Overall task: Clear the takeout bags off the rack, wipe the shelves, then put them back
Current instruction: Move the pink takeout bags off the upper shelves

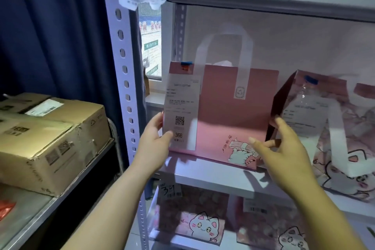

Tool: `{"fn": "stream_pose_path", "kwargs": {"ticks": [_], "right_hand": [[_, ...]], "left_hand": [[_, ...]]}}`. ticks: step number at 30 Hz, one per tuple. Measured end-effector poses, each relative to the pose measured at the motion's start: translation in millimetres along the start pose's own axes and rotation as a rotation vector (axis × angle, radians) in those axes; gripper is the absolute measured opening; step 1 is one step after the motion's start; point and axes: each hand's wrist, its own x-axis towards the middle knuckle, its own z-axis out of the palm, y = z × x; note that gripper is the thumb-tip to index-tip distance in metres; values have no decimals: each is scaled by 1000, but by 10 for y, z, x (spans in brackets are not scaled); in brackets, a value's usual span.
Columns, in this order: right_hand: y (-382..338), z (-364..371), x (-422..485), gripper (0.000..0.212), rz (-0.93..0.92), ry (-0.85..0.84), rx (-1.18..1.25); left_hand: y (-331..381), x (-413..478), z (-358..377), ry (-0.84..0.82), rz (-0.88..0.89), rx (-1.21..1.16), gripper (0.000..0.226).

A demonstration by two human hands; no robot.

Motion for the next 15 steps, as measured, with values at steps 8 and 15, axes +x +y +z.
{"fn": "stream_pose_path", "kwargs": {"ticks": [8,15], "right_hand": [[-29,1,-14,80,62,7,98],[-55,-126,-162,34,-29,141,170]], "left_hand": [[7,-20,-59,-4,29,23,48],[246,-115,-73,66,167,167,40]]}}
